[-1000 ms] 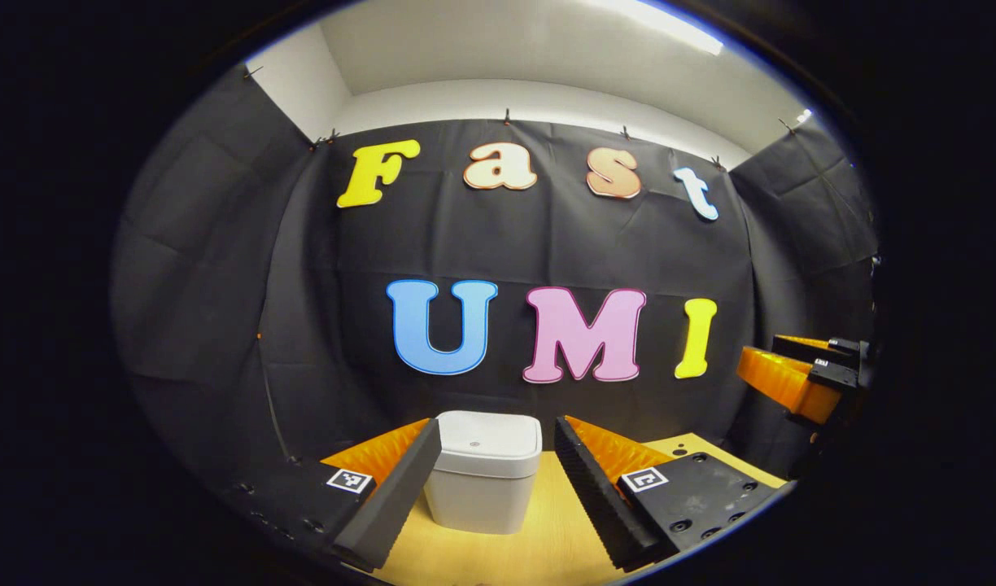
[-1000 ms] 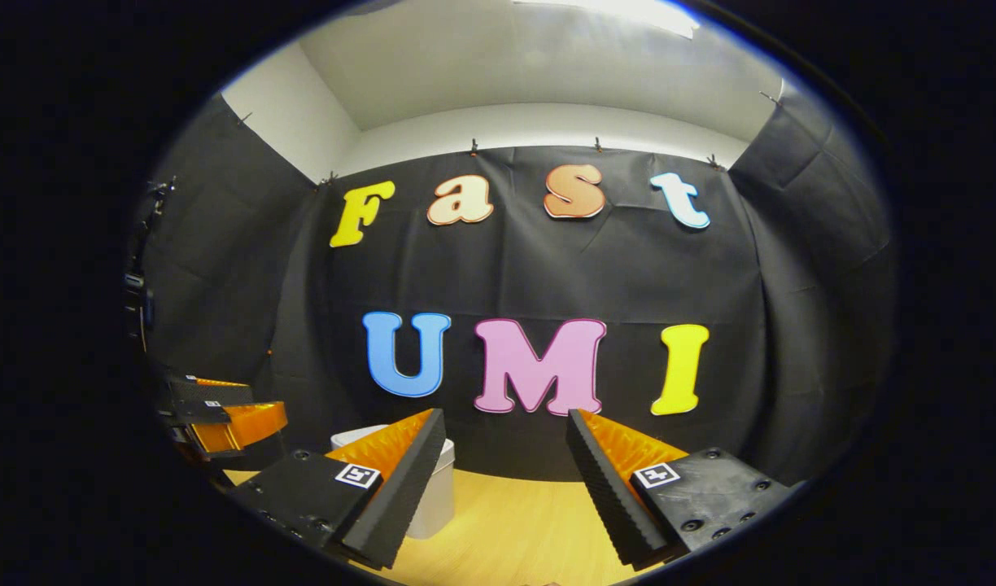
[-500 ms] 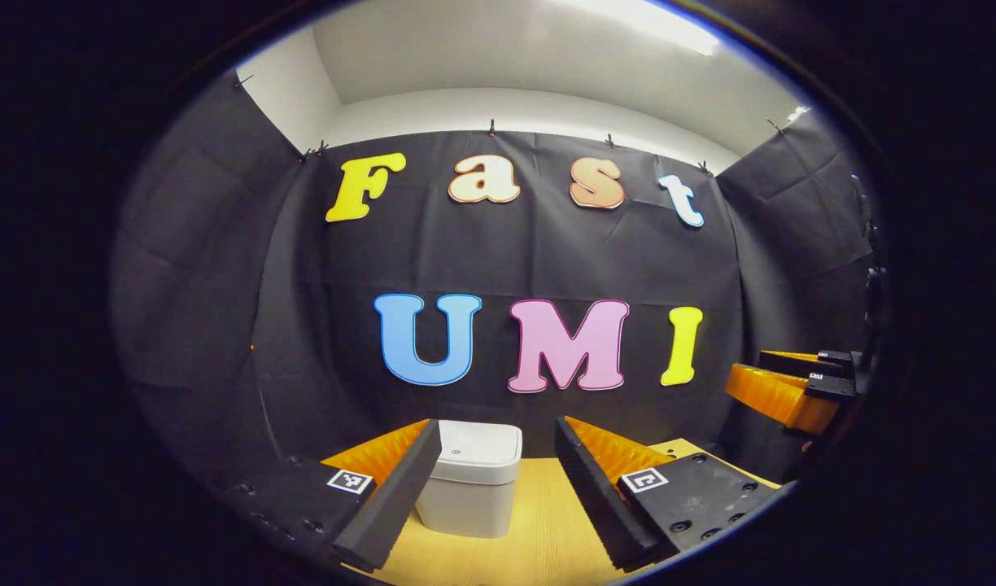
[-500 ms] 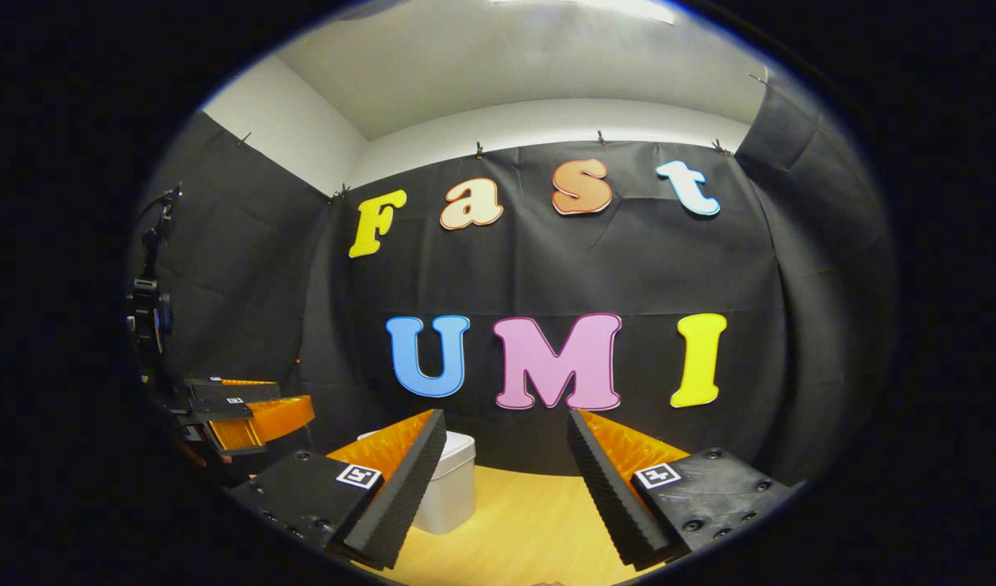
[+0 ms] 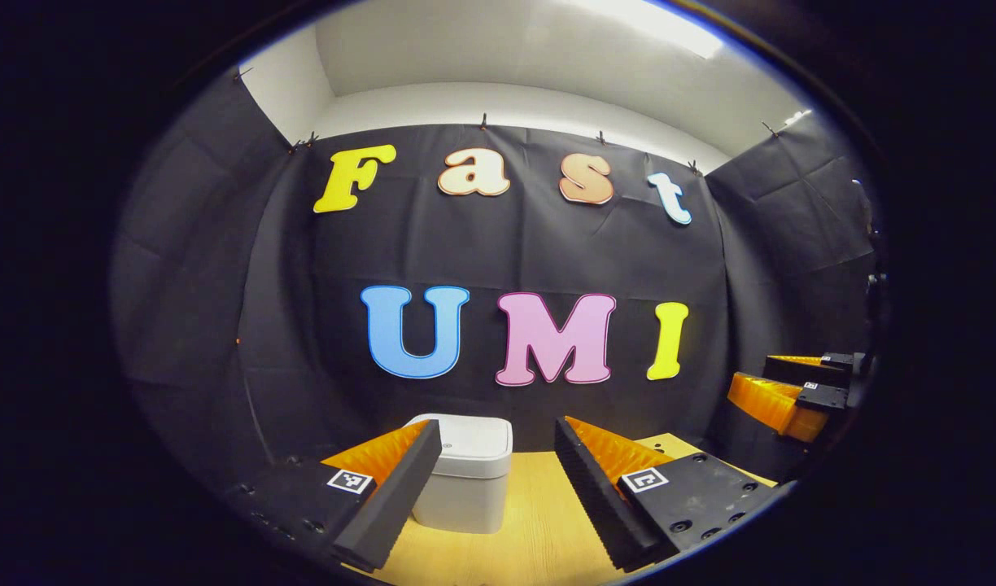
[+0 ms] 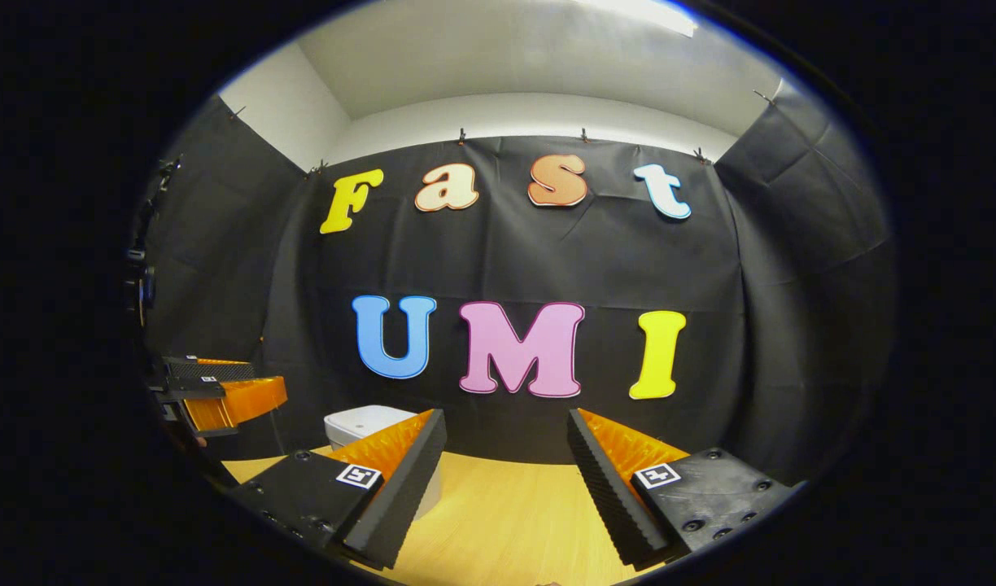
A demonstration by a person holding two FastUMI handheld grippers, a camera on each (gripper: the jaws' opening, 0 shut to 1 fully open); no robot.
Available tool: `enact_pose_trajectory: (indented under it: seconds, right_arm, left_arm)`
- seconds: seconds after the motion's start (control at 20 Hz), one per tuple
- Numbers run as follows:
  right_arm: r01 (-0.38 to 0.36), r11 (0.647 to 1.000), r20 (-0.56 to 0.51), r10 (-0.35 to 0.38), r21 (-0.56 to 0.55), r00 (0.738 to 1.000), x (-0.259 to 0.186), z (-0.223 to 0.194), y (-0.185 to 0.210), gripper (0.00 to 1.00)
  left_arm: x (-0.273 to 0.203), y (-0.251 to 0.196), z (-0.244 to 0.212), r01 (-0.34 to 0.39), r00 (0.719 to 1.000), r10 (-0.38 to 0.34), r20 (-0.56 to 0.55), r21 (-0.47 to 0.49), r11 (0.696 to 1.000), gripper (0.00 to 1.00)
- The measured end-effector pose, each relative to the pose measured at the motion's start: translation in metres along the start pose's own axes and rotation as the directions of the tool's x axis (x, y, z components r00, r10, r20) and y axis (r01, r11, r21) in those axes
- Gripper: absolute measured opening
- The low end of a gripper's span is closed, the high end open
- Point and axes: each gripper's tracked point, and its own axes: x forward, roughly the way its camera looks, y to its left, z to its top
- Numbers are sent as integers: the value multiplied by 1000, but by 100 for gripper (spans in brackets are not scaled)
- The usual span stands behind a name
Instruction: Press the lid of the desktop garbage bin to open it, pick up the crumpled paper on the desktop and throw it into the bin, then pick up the pop can on the desktop and drop it into the bin, and finally close the garbage bin lid.
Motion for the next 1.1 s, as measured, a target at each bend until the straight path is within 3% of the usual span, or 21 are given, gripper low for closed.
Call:
enact_pose_trajectory:
  seconds: [0.4,1.0,1.05,1.1]
  right_arm:
    - [88,996,-85,-87,8,993,4,-27,1,96]
    - [107,994,-76,-107,0,991,4,-27,12,96]
    - [107,994,-85,-107,1,991,11,-32,4,88]
    - [106,994,-96,-105,2,990,11,-35,3,96]
  left_arm:
    - [15,2,-10,48,999,-48,-16,13,999,95]
    - [27,10,-26,57,997,-57,-47,-1,998,95]
    - [28,8,-26,57,997,-57,-47,4,998,95]
    - [29,7,-28,60,997,-60,-50,6,998,95]
